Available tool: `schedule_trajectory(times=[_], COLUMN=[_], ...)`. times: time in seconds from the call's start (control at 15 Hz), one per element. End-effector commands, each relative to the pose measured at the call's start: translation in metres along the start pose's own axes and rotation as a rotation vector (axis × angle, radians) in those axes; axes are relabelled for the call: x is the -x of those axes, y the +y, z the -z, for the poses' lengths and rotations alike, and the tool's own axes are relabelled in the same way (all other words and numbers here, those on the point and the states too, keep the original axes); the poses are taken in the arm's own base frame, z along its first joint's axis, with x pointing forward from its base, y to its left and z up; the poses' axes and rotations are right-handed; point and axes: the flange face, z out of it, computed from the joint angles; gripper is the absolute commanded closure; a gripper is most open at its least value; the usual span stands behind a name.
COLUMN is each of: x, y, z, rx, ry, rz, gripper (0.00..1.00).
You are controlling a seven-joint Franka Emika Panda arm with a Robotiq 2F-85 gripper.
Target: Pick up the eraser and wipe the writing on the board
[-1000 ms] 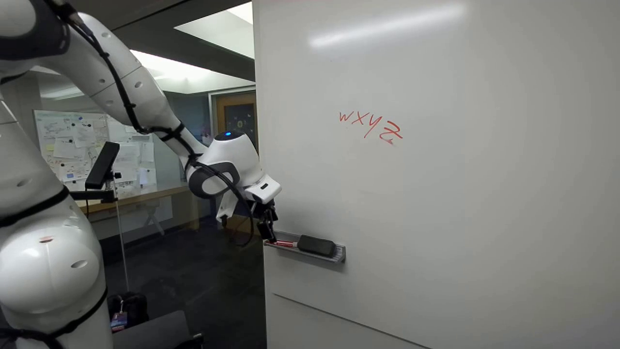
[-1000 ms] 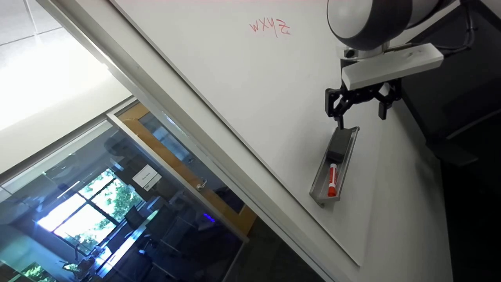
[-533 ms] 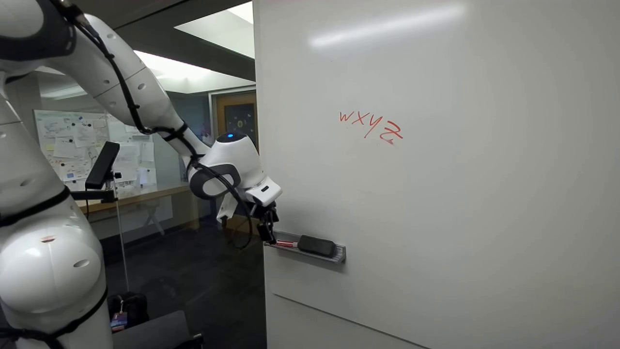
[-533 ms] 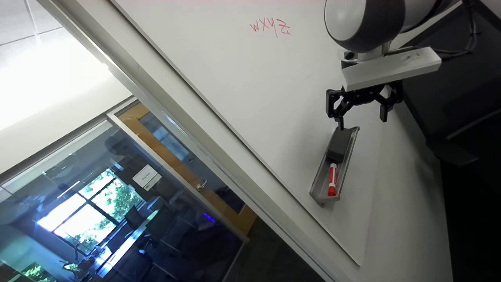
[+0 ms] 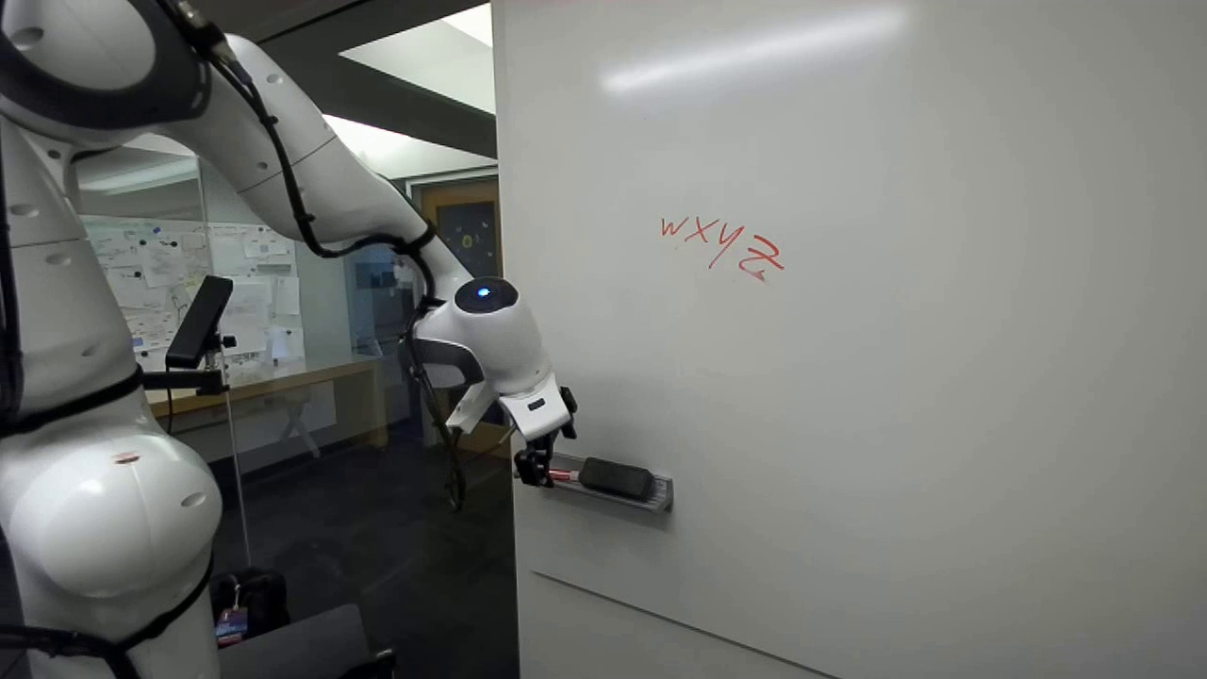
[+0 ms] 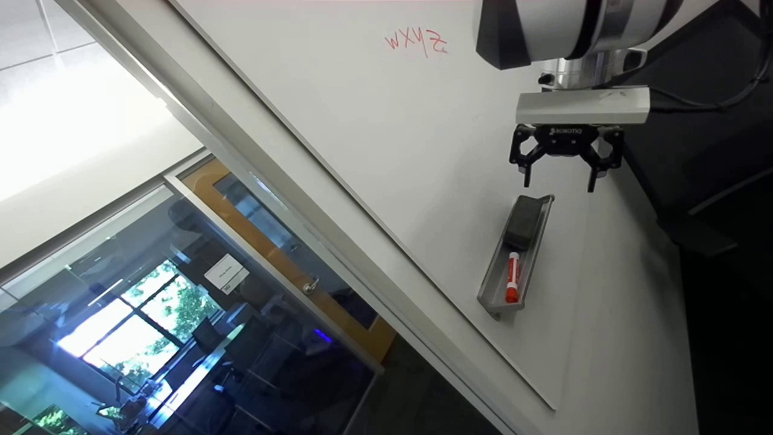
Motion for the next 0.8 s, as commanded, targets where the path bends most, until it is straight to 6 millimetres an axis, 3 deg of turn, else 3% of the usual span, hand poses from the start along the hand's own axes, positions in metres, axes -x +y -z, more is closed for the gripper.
schedule_trajectory(times=[0.0,0.33,0.53,0.6,0.73], x=[-0.012,-0.016,-0.012,-0.009,-0.010], y=[-0.009,-0.004,0.003,0.008,0.012], z=[-0.002,-0.016,-0.039,-0.022,-0.028], rx=[-0.092,-0.177,-0.191,-0.181,-0.166], ry=[0.000,0.027,0.064,0.049,0.051], rz=[-0.039,0.007,0.005,0.001,0.013], gripper=[0.00,0.00,0.00,0.00,0.00])
